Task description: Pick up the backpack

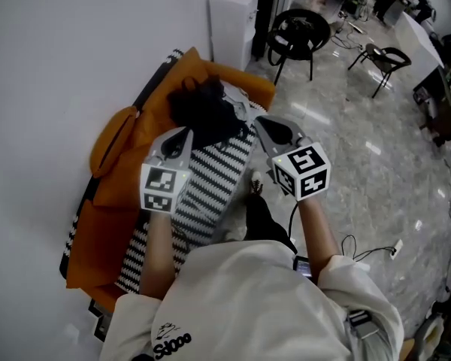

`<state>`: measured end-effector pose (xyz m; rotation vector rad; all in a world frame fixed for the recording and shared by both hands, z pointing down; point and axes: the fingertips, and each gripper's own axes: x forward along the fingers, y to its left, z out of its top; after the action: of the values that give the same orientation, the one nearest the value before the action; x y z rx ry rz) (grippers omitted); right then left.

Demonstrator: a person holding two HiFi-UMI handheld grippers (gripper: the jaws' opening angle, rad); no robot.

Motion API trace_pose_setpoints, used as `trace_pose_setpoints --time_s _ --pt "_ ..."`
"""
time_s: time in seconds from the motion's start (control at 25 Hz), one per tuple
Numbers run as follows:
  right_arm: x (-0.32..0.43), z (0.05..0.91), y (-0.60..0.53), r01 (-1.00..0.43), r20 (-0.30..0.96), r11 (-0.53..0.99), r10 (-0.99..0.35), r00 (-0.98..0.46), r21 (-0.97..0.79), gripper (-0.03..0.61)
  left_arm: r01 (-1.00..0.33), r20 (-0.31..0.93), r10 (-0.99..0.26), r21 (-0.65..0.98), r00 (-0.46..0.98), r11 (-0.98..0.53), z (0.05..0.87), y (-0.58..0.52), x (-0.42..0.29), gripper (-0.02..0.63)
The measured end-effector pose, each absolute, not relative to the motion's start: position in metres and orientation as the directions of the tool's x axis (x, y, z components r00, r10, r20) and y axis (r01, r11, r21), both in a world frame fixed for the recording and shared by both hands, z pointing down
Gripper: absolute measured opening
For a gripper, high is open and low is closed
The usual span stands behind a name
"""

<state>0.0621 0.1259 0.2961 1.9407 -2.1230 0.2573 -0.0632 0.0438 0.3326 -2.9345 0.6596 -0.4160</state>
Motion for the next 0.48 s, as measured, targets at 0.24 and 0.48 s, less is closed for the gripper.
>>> trace_pose_setpoints --time_s 0.24,0.48 --pt "0.089 0.303 0.08 -0.993 0.309 0.116 -0.946 -0.099 0.037 0.003 -0.446 0.257 -0.464 -0.126 0.848 -0.886 0.341 -0.003 -0.045 0.011" --pt "0.125 0.324 0.024 -0.988 0.34 0.157 -0.929 -0.145 0.006 0.003 -0.48 0.291 -0.491 -0.114 0.821 -0.87 0.357 -0.052 -0.016 0.011"
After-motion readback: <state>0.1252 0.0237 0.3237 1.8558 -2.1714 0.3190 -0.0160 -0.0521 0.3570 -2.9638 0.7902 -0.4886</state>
